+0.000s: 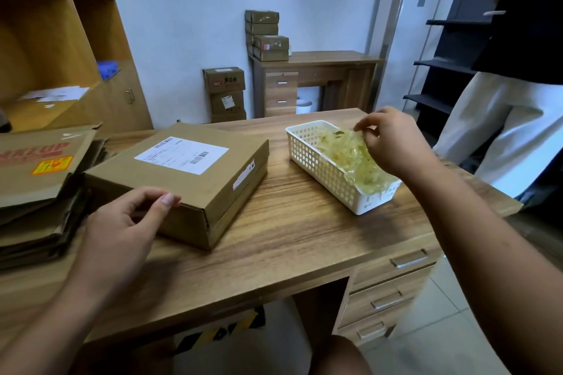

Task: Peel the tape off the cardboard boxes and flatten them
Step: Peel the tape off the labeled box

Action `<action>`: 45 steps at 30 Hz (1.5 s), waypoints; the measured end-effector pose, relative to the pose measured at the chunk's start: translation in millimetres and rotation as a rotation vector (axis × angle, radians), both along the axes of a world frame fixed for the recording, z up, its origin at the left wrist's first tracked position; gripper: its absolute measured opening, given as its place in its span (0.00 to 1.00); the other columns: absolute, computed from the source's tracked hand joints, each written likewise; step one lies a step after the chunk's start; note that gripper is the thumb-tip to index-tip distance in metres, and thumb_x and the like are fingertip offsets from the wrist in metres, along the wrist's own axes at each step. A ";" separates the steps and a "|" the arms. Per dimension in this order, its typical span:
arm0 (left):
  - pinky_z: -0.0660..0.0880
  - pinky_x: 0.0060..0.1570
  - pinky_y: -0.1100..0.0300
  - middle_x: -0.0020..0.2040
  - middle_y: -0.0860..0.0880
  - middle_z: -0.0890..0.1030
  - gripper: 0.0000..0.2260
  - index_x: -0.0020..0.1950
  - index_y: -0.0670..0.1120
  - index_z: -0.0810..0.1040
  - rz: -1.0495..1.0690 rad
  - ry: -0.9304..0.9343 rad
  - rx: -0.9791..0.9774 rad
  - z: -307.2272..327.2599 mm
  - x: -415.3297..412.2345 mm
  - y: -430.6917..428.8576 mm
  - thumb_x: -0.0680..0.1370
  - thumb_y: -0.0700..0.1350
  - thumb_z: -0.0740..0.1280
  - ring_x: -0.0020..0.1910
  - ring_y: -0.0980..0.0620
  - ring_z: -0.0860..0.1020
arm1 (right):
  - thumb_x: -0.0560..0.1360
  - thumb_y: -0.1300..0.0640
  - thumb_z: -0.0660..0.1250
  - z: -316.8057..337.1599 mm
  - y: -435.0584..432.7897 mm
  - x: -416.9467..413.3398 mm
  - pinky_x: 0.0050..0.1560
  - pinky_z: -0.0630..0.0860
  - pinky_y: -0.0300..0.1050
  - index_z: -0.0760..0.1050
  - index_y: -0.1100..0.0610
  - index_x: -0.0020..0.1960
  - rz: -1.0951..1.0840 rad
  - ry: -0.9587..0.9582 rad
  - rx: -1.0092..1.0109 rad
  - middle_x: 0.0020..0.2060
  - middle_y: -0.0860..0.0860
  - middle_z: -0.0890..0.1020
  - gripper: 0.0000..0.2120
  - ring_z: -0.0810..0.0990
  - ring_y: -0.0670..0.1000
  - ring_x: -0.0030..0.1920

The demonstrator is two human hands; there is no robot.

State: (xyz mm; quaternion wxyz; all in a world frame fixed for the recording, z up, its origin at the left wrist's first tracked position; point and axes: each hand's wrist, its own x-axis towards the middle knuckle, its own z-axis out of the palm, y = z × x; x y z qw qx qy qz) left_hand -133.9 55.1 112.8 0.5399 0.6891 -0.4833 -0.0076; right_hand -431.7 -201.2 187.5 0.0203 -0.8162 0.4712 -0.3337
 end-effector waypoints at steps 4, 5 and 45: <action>0.71 0.44 0.75 0.44 0.61 0.85 0.06 0.47 0.52 0.85 0.004 -0.006 0.009 1.3 3.5 0.6 0.80 0.47 0.68 0.48 0.62 0.81 | 0.81 0.62 0.63 3.2 5.4 -1.8 0.60 0.73 0.49 0.82 0.52 0.65 -0.011 0.008 -0.102 0.66 0.54 0.75 0.17 0.74 0.57 0.65; 0.73 0.46 0.71 0.44 0.60 0.85 0.06 0.47 0.52 0.85 0.008 -0.010 0.013 2.0 4.8 0.6 0.80 0.48 0.68 0.48 0.61 0.81 | 0.81 0.62 0.62 4.0 6.8 -2.2 0.61 0.73 0.51 0.81 0.51 0.67 -0.016 0.021 -0.138 0.67 0.54 0.75 0.18 0.72 0.57 0.66; 0.74 0.46 0.67 0.47 0.62 0.83 0.06 0.50 0.57 0.84 0.009 -0.019 0.021 3.4 12.6 5.8 0.80 0.50 0.67 0.51 0.61 0.79 | 0.81 0.59 0.63 2.5 22.8 9.3 0.72 0.66 0.55 0.73 0.51 0.74 0.112 -0.052 -0.097 0.69 0.51 0.75 0.21 0.68 0.53 0.72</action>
